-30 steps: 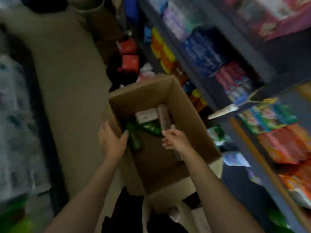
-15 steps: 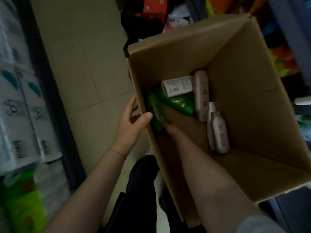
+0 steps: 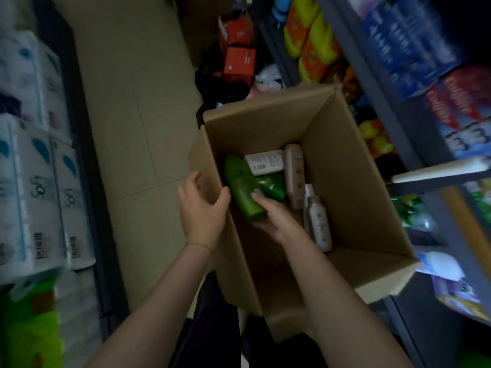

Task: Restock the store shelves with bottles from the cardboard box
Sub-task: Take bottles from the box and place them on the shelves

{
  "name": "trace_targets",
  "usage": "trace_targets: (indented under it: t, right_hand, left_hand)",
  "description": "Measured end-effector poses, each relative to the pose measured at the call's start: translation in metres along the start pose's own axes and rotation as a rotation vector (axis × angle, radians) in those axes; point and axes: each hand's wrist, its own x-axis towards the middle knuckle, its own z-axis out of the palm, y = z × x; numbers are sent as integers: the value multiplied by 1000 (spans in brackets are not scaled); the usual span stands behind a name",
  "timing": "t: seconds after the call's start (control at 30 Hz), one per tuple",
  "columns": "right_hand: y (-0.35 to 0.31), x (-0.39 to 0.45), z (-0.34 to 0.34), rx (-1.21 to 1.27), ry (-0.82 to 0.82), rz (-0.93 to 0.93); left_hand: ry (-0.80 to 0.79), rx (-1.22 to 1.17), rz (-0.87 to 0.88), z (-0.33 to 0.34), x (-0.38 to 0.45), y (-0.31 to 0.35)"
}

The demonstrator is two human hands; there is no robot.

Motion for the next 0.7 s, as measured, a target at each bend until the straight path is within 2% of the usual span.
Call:
trace_targets:
  t: [0.03,0.1,0.2,0.3,0.37,0.43,0.5,0.7]
  right_hand:
    - [-10,-27,-1,67,-51,-63]
    - [-31,-87,-4,92,-133,-237]
    - [-60,-189,-12,50,-181,-556]
    - [-81,-286,-30,55,-271,-775]
    - [-89,-335,-48,27,-199,-889]
    - [-91,-371,-68,21,-97,-971]
    - [-89,-400,-88,35,-17,-1007]
    - [-76,-471,-144,20,161,-1094]
  left_hand:
    - [48,18,89,0,-10,13]
    - [-5,-83,141,4,-30,46]
    - [-304,-499,11,5,-75,123]
    - [-497,-825,-18,-2,-121,195]
    - [-665,-980,-58,-8,-151,229]
    - [-871,-1003,-134,-10,-183,253]
    - [-993,-975,-122,-5,-214,272]
    - [-1059,-850,107,26,-299,318]
